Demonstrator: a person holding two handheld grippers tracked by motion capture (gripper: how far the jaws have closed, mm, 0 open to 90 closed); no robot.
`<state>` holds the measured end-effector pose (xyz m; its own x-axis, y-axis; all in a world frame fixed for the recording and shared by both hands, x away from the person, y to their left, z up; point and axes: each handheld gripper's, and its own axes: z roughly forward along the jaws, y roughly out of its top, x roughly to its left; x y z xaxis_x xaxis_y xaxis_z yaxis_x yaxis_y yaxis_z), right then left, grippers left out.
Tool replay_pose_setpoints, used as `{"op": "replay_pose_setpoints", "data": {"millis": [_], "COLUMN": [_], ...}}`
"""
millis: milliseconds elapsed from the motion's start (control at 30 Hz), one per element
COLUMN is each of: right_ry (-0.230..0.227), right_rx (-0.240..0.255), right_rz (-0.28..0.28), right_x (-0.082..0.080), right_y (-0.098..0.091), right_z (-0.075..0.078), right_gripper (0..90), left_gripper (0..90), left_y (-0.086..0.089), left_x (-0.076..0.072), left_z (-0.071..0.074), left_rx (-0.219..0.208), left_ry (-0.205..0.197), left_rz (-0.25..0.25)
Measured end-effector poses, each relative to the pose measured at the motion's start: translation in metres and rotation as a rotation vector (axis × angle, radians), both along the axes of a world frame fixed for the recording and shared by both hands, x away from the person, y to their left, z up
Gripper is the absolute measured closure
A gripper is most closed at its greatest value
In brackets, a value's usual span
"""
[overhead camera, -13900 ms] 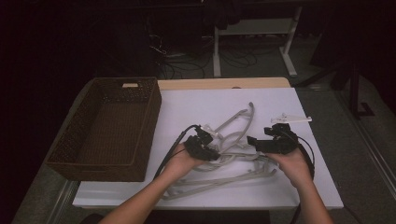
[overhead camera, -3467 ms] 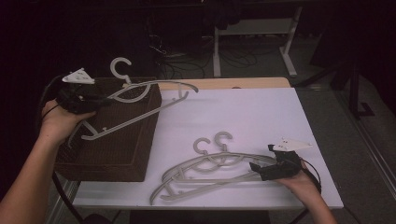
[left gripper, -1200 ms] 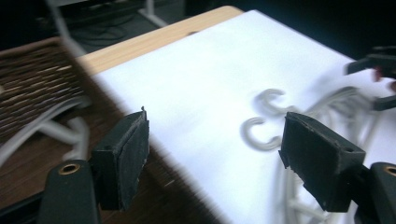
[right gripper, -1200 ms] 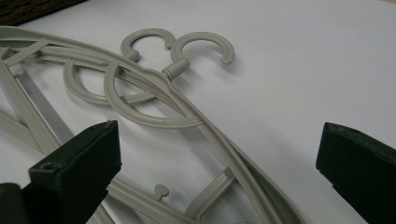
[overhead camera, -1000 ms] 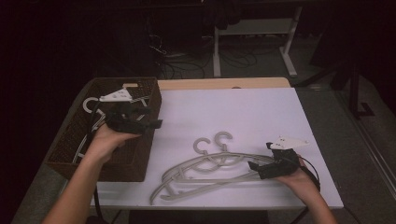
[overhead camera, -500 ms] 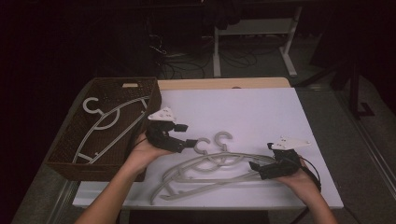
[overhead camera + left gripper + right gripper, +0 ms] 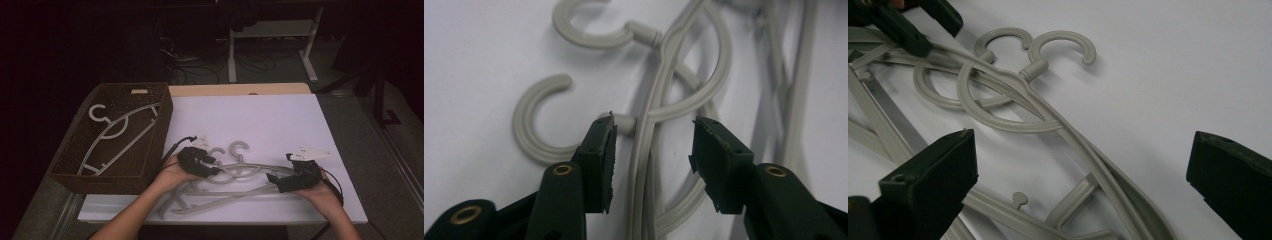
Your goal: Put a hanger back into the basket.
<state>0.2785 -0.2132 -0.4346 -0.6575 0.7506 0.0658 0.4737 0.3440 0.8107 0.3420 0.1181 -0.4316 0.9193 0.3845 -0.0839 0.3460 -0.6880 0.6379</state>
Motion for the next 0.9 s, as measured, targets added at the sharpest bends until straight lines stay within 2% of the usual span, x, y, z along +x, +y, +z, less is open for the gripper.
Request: {"op": "replay_pose_setpoints", "data": {"millis": [200, 267, 500, 633, 667, 767, 900], "right_ry": [0.0, 0.001, 0.002, 0.003, 0.004, 0.003, 0.001], "right_rx": [0.002, 0.004, 0.002, 0.0, -0.001, 0.001, 0.003], "right_rz": [-0.001, -0.003, -0.002, 0.0, 0.0, -0.002, -0.003], "right_x": [0.0, 0.0, 0.0, 0.0, 0.0, 0.0, -0.001], "right_y": [-0.001, -0.001, -0.001, 0.0, 0.0, -0.001, -0.001], "right_z": [0.0, 0.0, 0.0, 0.0, 0.0, 0.0, 0.0], "right_gripper": [0.0, 0.0, 0.0, 0.0, 0.0, 0.0, 0.1], "left_gripper": [59.7, 61.6, 69.8, 71.9, 75.8, 78.1, 79.3], "left_y": [-0.011, -0.013, -0.014, -0.014, -0.014, -0.015, -0.015], "left_x": [-0.001, -0.001, 0.0, 0.0, -0.001, -0.003, -0.004], "left_z": [-0.008, -0.01, -0.013, -0.013, -0.012, -0.012, -0.011], "left_rx": [0.082, 0.106, 0.119, 0.121, 0.123, 0.13, 0.124], "left_ry": [-0.027, -0.023, -0.028, -0.029, -0.027, -0.042, -0.024], "left_rz": [-0.02, -0.023, -0.008, -0.014, -0.01, -0.02, -0.024]}}
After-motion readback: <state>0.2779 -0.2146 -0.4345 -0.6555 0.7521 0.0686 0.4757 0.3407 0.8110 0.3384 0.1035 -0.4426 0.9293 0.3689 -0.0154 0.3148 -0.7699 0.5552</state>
